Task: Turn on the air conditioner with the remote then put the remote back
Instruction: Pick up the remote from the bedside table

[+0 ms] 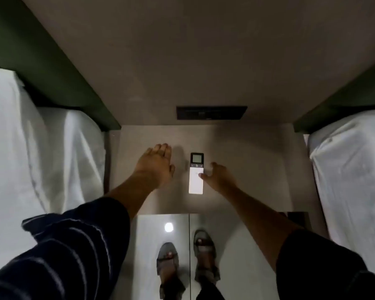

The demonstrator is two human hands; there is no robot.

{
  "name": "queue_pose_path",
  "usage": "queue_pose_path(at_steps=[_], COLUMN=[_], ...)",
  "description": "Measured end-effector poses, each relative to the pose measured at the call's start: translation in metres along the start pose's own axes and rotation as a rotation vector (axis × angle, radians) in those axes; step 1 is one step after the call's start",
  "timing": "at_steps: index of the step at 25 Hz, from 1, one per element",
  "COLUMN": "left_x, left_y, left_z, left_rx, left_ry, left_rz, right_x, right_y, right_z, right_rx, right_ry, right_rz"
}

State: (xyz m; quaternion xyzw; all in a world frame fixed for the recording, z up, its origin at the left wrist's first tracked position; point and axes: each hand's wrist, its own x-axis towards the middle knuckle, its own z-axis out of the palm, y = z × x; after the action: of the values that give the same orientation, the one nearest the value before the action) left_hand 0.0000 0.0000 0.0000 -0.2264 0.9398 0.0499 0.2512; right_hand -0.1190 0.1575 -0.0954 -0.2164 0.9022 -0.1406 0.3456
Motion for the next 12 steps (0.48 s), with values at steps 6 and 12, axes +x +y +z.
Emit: queue_pose_path(at_steps=[6,12], left_x=[0.05,0.059], left_y=[-0.014,-0.016], left_z=[0.056,0.067], left_rx=[-0.009,-0.058], left_ry=[-0.079,-0.149], left_rz=[-0.022,-0.066], right_x=[0.064,0.086], right_y=[-0.005,0.0], right_z=[0.086,0.107], right_rx=[-0.003,-0.066], right_ry=[0.087,0.051], right_rz=[0.118,0.117])
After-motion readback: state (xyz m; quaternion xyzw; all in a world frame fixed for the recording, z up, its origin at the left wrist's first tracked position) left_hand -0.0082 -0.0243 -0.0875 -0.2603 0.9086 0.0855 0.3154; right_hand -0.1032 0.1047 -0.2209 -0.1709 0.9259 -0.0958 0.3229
